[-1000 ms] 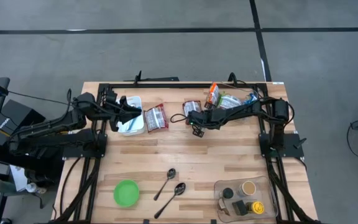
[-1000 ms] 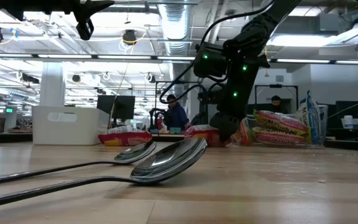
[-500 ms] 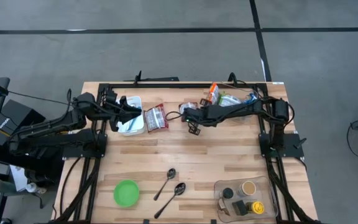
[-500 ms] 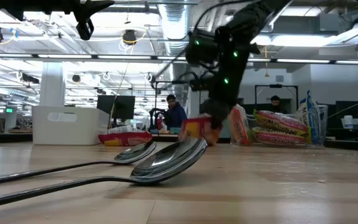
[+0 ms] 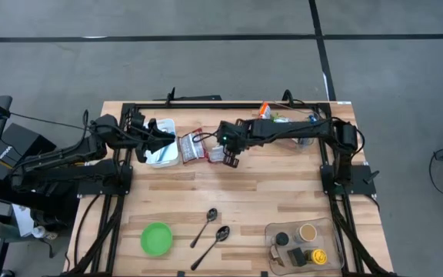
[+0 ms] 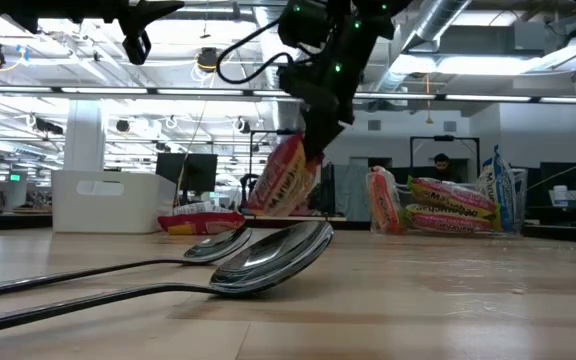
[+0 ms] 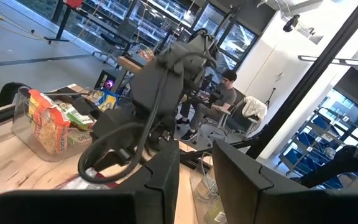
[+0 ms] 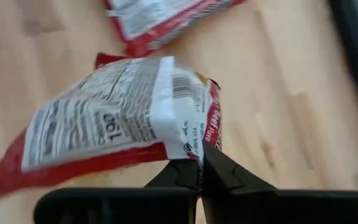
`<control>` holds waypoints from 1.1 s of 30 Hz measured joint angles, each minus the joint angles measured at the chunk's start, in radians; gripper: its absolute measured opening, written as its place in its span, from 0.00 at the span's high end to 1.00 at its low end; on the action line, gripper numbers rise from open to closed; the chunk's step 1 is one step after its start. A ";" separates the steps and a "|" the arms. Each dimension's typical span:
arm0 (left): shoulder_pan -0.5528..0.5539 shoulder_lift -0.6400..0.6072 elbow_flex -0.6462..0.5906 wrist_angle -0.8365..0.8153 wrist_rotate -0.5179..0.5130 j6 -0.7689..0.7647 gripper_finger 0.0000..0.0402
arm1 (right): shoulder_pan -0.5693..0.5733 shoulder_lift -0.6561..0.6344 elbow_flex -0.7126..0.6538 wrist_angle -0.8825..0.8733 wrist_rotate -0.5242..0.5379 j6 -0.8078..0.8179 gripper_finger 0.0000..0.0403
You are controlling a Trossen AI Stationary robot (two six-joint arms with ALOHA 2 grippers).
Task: Pick & Place Food Item
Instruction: Put the right red noodle pack into the top transparent bin
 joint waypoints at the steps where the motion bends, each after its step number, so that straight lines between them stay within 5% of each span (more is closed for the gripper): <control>1: 0.000 0.000 0.000 0.000 0.000 0.000 0.77 | -0.005 0.000 0.014 -0.023 -0.032 -0.005 1.00; 10: 0.000 0.000 0.000 0.000 0.001 0.000 0.77 | -0.053 0.000 0.153 -0.288 -0.223 -0.161 1.00; 15: 0.000 0.000 0.000 0.000 0.001 0.000 0.77 | -0.084 0.000 0.235 -0.428 -0.391 -0.154 1.00; 19: 0.000 0.000 0.000 0.000 0.002 0.000 0.77 | -0.088 0.000 0.290 -0.511 -0.429 -0.125 1.00; 22: 0.000 0.000 0.000 0.000 0.005 0.000 0.77 | -0.087 0.000 0.322 -0.544 -0.444 -0.135 1.00; 28: 0.000 0.000 0.000 0.000 0.004 0.000 0.77 | -0.101 0.000 0.350 -0.556 -0.681 -0.127 1.00; 33: 0.000 0.000 0.000 0.000 0.004 0.000 0.77 | -0.101 0.000 0.350 -0.553 -0.700 -0.127 1.00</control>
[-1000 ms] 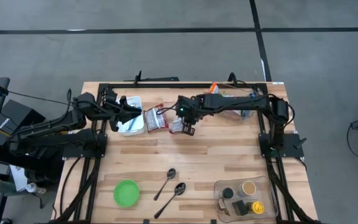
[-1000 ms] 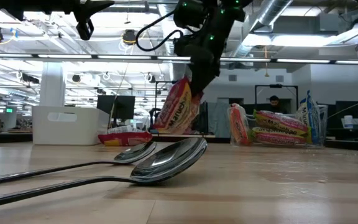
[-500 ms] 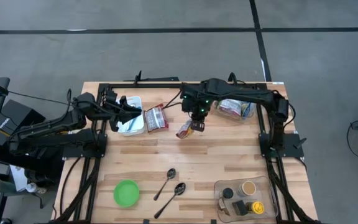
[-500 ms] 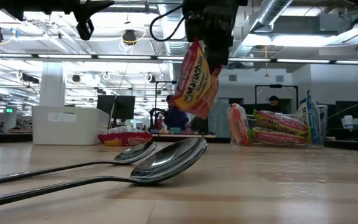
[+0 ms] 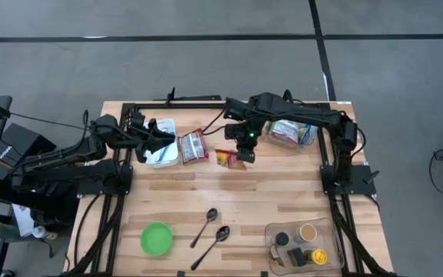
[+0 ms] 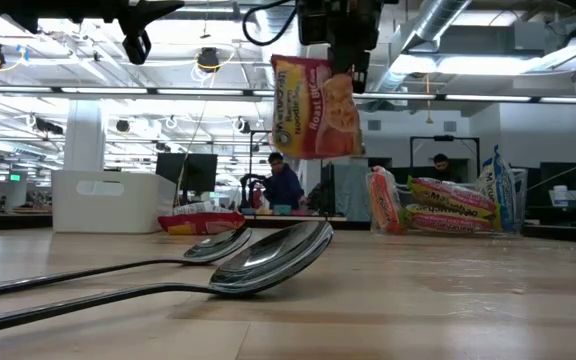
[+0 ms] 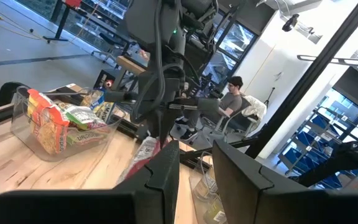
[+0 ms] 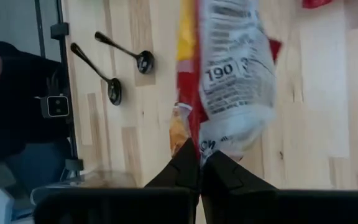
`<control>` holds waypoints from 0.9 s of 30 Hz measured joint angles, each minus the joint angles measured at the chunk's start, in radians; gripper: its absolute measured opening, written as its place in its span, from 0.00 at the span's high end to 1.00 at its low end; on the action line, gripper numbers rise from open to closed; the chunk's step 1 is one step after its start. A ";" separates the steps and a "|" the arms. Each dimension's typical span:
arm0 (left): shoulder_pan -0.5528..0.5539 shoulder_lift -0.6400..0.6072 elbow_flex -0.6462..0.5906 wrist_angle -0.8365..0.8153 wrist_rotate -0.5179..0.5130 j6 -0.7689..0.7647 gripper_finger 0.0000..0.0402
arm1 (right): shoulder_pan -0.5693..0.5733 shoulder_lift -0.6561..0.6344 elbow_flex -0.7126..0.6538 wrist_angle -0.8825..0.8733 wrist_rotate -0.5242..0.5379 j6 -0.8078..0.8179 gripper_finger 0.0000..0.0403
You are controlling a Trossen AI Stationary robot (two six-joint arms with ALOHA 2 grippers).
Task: Pick & Place Food Item
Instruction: Put the right red noodle pack into the top transparent bin
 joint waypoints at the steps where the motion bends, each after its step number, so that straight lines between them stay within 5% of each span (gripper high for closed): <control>1: 0.000 0.000 0.000 0.000 0.000 0.000 0.77 | -0.002 0.000 0.000 0.008 0.000 0.000 1.00; 11: 0.000 0.000 0.000 0.000 -0.004 0.000 0.77 | -0.044 0.000 0.000 0.089 0.136 0.006 1.00; 27: 0.000 0.000 0.000 0.000 -0.003 0.000 0.77 | -0.158 -0.027 0.000 0.089 0.144 0.142 1.00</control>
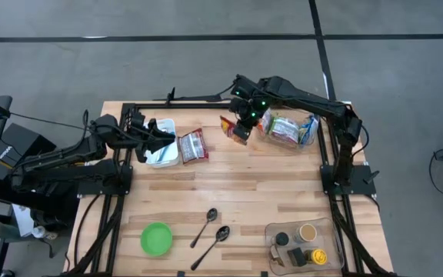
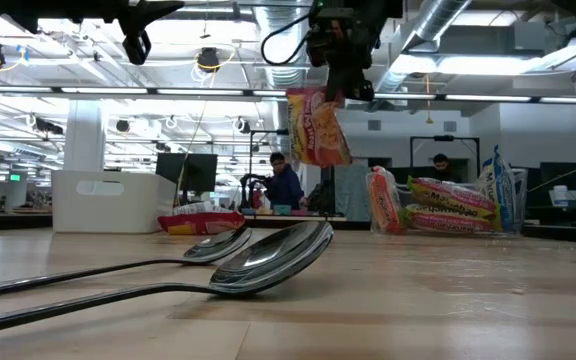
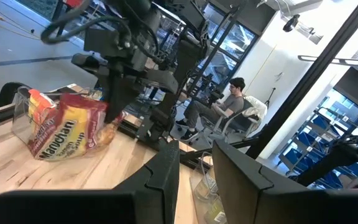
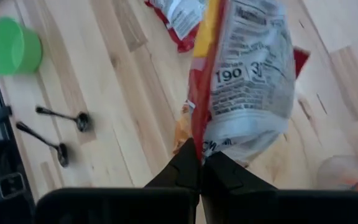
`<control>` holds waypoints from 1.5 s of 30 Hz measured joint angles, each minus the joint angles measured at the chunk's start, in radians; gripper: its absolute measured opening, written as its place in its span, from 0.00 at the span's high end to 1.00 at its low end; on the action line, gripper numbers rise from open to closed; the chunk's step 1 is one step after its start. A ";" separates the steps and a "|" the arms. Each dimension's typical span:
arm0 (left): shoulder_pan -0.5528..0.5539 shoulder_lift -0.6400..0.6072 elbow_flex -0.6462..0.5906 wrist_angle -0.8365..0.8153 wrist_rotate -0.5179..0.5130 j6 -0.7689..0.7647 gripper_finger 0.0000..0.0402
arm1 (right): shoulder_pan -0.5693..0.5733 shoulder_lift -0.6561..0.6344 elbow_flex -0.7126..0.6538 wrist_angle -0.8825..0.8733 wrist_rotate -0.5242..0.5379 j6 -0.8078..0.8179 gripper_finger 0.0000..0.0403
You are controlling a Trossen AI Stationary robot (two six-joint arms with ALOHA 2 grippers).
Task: Pick & Place Food Item
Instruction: Put the right red noodle pack into the top transparent bin
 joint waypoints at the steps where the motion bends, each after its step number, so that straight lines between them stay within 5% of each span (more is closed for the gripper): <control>1: 0.000 0.000 0.000 0.000 0.000 0.000 0.77 | 0.000 0.000 0.000 0.010 0.000 0.015 1.00; 32: 0.000 0.000 0.000 0.000 -0.001 0.000 0.77 | 0.103 -0.033 0.000 0.000 0.034 0.166 1.00; 45: 0.000 0.000 0.000 0.000 0.000 0.000 0.77 | 0.163 -0.200 0.000 -0.055 0.307 0.215 1.00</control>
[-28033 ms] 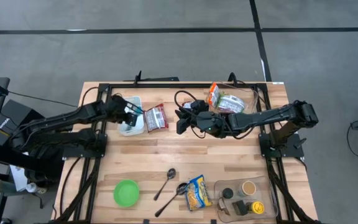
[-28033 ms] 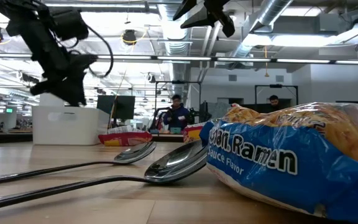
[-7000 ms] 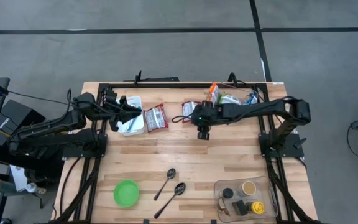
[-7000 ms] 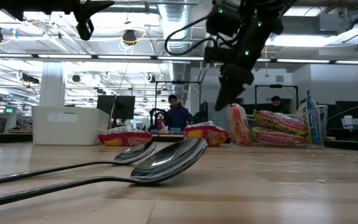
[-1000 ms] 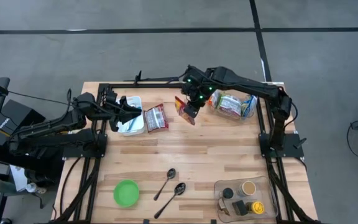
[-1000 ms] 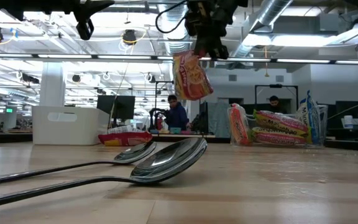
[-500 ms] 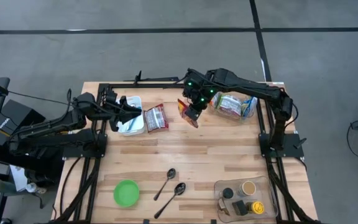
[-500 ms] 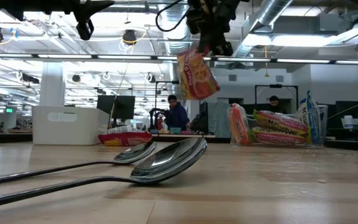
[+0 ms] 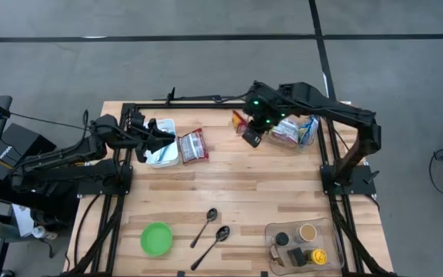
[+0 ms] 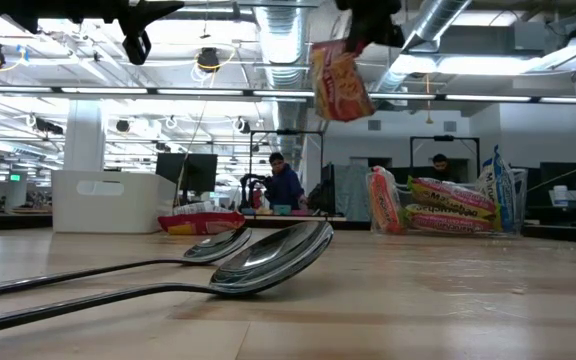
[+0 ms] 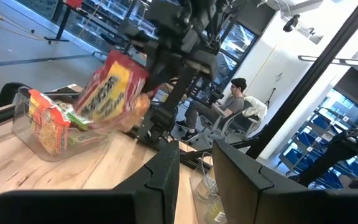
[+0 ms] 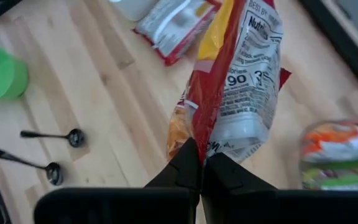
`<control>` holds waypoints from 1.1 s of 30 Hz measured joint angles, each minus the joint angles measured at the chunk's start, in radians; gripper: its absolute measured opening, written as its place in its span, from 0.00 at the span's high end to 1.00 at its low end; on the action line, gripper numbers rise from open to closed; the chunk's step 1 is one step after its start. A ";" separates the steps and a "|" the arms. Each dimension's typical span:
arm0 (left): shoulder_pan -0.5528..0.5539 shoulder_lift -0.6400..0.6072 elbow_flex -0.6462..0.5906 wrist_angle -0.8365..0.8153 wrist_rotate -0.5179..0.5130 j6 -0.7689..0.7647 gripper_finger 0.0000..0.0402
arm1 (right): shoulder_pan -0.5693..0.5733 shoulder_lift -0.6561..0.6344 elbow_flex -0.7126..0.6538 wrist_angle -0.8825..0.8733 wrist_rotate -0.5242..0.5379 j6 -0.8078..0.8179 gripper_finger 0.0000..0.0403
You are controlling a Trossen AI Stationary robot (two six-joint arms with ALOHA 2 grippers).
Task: Pick & Place Food Item
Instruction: Put the right red noodle pack into the top transparent bin
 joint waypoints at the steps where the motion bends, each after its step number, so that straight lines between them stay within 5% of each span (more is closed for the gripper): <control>1: 0.000 0.000 0.000 0.000 0.000 0.000 0.77 | 0.002 -0.012 0.000 -0.010 0.016 0.010 1.00; 20: 0.000 0.000 0.000 0.000 0.002 0.000 0.77 | 0.005 -0.167 0.000 -0.207 0.162 0.231 1.00; 33: 0.000 0.000 0.000 0.000 0.003 0.000 0.77 | -0.210 -0.182 0.000 -0.203 0.160 0.184 1.00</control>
